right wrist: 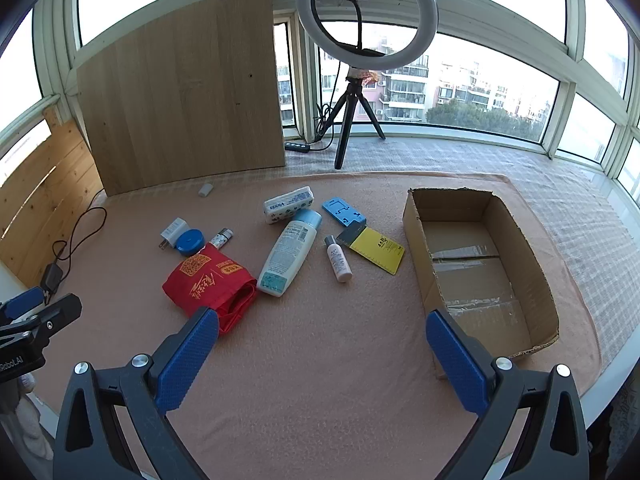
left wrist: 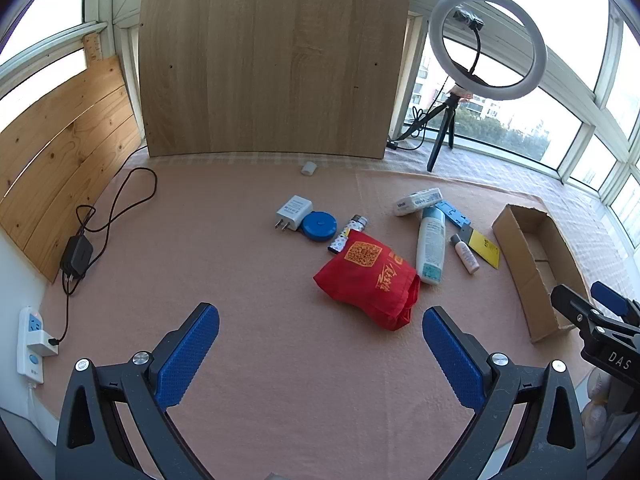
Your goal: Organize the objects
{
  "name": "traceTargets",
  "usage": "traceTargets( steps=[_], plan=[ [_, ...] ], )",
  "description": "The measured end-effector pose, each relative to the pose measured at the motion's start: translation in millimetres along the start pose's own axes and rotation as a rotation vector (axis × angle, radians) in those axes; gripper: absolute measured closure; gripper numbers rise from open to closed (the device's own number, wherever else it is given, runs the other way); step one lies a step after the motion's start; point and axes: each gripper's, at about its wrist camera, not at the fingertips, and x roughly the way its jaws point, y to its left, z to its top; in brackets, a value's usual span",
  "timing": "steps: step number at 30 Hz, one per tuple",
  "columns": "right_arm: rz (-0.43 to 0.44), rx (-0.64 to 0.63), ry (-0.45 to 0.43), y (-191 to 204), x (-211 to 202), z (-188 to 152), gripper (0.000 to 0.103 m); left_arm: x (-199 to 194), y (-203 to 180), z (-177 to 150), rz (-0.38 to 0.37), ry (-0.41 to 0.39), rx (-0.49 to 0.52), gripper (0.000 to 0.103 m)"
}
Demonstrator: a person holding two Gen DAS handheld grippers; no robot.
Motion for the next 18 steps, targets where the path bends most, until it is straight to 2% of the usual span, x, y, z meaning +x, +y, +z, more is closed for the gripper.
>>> traceTargets(
  steps=[18],
  plan=[
    [0.006,-0.001,0.009,2.2,0.4,-0.8,0.001,-1.9,-4.5,1.3,0.001,-0.003,0.003,0.000]
  ],
)
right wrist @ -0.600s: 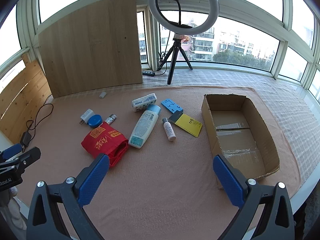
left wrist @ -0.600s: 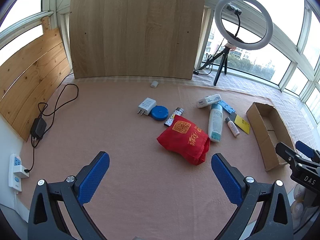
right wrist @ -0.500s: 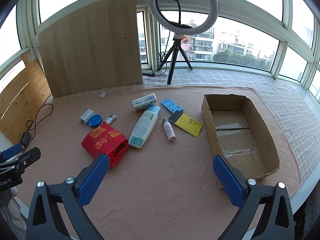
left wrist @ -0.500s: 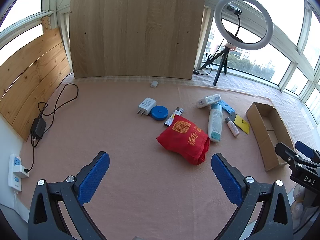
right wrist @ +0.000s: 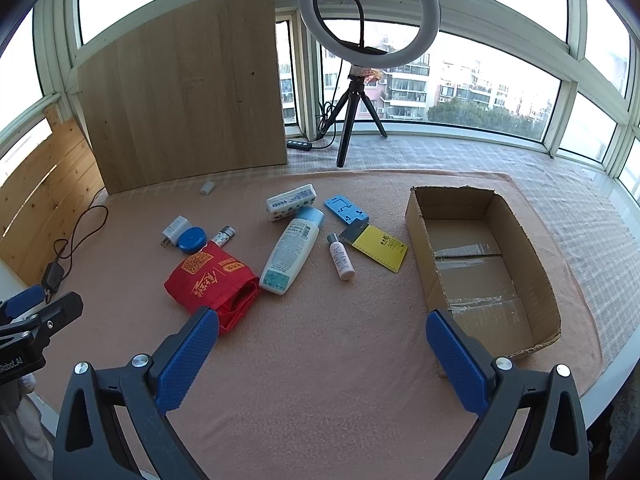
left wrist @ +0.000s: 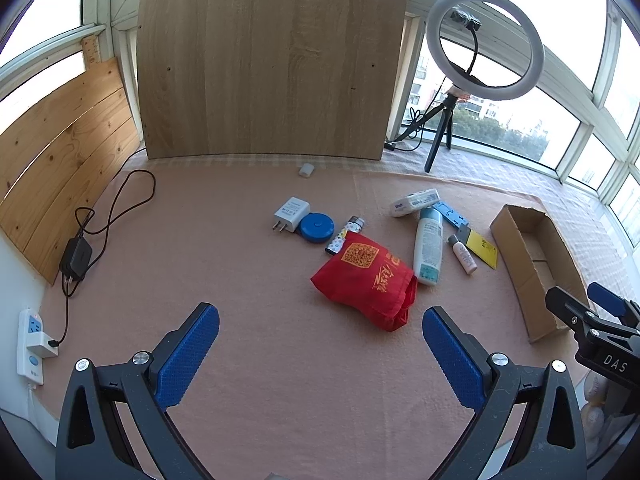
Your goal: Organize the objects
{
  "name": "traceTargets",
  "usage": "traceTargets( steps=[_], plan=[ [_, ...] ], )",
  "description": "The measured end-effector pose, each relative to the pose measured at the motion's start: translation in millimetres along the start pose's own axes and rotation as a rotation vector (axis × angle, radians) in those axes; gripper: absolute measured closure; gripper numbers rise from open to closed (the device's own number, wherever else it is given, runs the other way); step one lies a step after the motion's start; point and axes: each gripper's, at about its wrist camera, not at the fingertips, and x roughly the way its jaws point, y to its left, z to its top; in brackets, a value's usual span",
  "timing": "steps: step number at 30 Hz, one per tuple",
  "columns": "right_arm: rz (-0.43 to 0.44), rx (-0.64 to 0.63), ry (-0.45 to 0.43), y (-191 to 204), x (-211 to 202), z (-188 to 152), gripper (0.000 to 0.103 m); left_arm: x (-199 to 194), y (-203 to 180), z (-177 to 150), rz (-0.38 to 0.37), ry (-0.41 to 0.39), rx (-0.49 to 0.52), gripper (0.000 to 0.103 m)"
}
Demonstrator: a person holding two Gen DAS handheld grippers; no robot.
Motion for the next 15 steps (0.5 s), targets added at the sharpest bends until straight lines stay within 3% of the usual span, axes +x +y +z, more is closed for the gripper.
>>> traceTargets(
  steps=[15],
  plan=[
    [0.002,0.001,0.005,1.7,1.3,0.7,0.001,-0.7,1.0,0.9,0.001,0.000,0.001,0.000]
  ],
)
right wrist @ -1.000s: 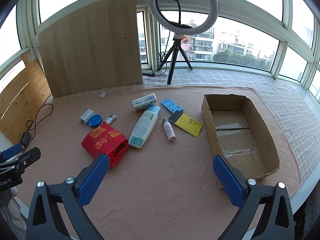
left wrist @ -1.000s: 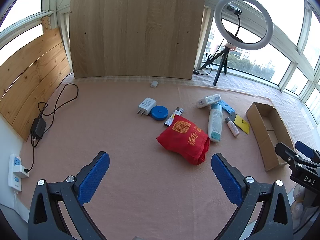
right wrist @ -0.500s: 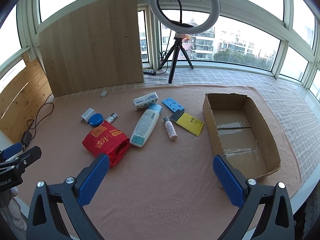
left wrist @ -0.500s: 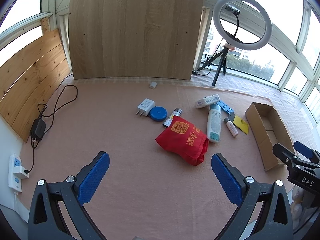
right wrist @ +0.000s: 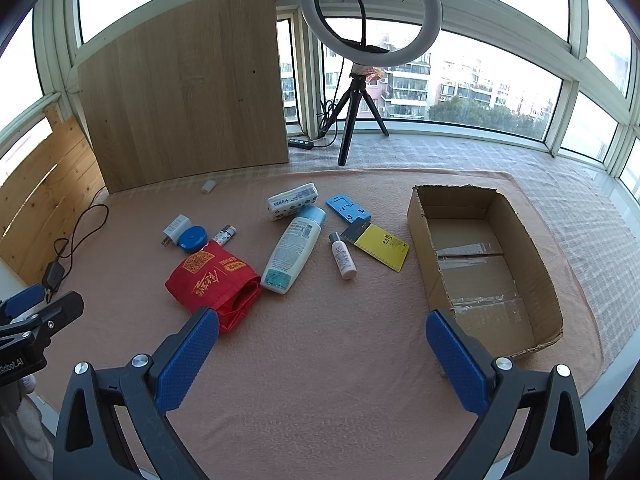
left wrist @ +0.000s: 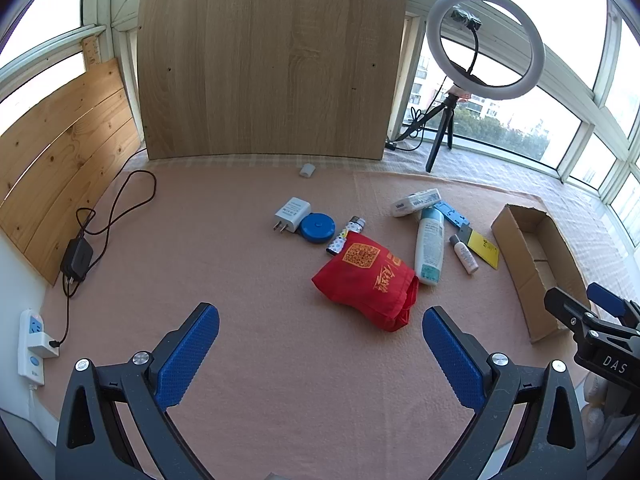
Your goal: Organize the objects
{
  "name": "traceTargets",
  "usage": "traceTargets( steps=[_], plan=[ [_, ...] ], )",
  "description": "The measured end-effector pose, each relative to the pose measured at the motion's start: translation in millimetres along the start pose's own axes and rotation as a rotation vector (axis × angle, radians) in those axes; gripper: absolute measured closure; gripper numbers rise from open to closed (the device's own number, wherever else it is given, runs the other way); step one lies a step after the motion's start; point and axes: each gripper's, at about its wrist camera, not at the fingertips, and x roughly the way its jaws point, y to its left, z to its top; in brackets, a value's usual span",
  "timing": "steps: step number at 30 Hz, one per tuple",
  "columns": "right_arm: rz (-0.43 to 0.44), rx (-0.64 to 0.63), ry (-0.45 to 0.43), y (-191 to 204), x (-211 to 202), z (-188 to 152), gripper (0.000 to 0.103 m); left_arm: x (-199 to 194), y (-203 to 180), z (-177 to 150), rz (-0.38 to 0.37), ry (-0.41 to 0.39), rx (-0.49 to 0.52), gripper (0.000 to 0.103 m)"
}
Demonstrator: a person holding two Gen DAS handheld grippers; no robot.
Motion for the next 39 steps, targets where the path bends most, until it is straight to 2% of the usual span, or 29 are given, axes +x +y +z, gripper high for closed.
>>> traceTargets(
  steps=[27,32,37,39],
  plan=[
    [0.022,-0.022,0.050,11,23,4,0.001,24,9,-1,0.023,0.034,-0.004,0.000],
    [0.035,-0.025,0.065,13,30,4,0.001,36,8,7,0.023,0.038,0.009,0.000],
    [0.036,-0.022,0.076,11,33,1,0.001,57,1,25,-0.024,0.049,0.018,0.000],
    [0.029,-0.016,0.079,7,33,0,0.001,68,-3,33,-0.020,0.050,0.029,0.000]
  ],
)
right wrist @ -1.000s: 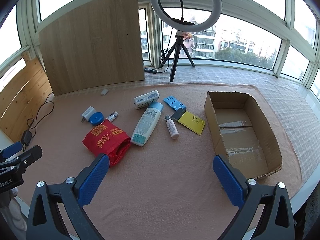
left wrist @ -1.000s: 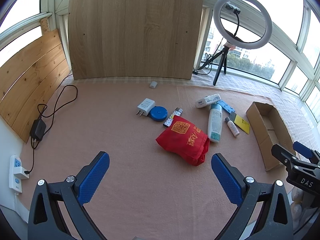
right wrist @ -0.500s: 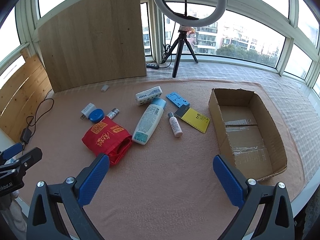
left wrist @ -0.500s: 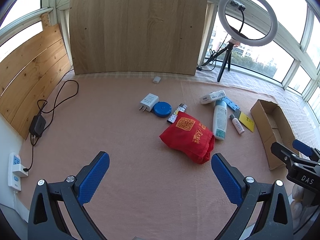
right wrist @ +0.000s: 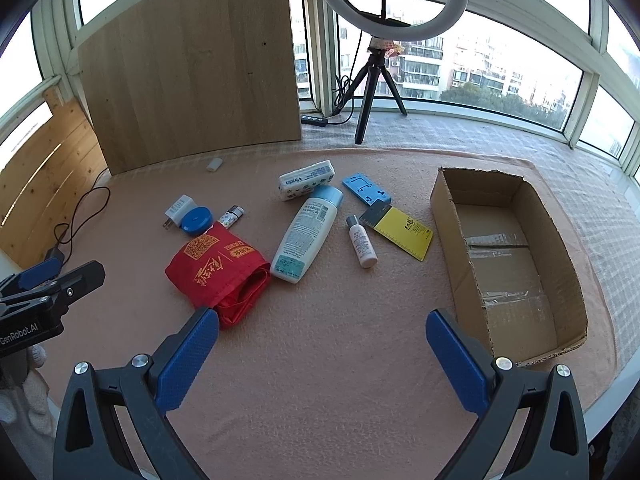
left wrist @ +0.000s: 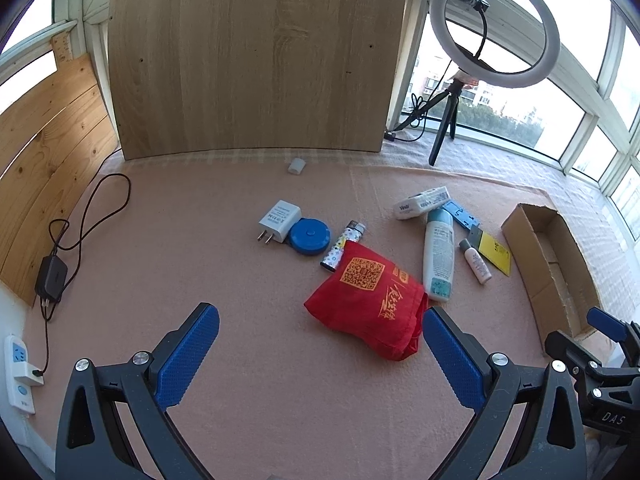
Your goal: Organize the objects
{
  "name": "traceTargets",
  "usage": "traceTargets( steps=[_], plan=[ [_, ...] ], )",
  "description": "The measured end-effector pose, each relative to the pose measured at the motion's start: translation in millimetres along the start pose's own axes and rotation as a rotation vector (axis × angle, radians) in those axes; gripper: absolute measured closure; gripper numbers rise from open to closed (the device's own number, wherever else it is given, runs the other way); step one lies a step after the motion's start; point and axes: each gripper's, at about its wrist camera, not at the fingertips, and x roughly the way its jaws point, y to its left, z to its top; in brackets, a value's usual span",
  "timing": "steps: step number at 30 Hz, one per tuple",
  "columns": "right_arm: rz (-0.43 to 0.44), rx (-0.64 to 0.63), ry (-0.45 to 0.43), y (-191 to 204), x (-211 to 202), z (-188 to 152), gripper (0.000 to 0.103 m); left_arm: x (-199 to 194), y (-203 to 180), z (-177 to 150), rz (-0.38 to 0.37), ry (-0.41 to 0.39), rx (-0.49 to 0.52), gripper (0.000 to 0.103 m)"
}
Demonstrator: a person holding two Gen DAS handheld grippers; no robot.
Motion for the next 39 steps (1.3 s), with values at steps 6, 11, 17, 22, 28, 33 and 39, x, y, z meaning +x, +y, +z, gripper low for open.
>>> traceTargets(
  steps=[6,11,17,22,28,33,39],
  plan=[
    [-0.028,0.031,0.012,-17,-1,-8,0.001,49,-21,19,-0.007,0.061,0.056,0.004],
    [-0.059,0.072,0.019,-38,-5,-16,0.001,88,-32,29,-0.018,0.117,0.051,0.015],
    [-0.086,0.116,0.034,-60,-7,-26,0.001,125,-38,40,-0.002,0.151,0.043,0.029],
    [-0.097,0.135,0.050,-72,-7,-35,0.001,151,-40,45,0.011,0.190,0.036,0.042],
    [-0.097,0.147,0.071,-78,-4,-42,0.001,163,-49,44,0.016,0.210,0.088,0.054],
    [-0.091,0.150,0.074,-78,-4,-43,0.001,163,-53,38,0.001,0.220,0.111,0.056],
    [-0.078,0.144,0.075,-73,-3,-42,0.001,154,-52,16,-0.055,0.236,0.112,0.056]
  ],
)
